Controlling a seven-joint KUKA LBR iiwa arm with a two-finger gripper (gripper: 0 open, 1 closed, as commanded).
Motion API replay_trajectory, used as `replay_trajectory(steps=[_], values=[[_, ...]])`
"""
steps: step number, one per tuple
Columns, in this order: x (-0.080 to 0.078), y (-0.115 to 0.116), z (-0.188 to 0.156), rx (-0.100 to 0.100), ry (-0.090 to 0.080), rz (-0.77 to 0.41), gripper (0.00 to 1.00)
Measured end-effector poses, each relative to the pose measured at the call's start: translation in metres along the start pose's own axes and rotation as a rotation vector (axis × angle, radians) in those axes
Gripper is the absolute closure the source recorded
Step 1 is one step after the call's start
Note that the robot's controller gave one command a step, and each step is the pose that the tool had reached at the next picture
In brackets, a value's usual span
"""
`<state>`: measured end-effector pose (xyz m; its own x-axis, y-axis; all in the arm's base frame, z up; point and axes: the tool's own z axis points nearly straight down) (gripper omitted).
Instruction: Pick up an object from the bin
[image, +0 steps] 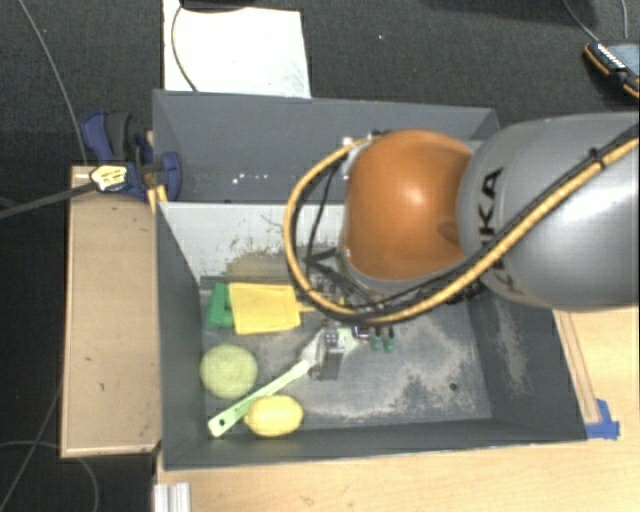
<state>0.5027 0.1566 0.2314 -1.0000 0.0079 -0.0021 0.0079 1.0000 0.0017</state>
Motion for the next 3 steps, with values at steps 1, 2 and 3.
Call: replay_trajectory(steps=[1,2,3], values=[[0.000,0.000,0.000,0.000,0.000,0.001,0.00],[-0.022,0.039,0.060,0.000,0.003,0.014,0.00],[0.009,0.038,0.057,-0.002,-0.004,0.047,0.00]])
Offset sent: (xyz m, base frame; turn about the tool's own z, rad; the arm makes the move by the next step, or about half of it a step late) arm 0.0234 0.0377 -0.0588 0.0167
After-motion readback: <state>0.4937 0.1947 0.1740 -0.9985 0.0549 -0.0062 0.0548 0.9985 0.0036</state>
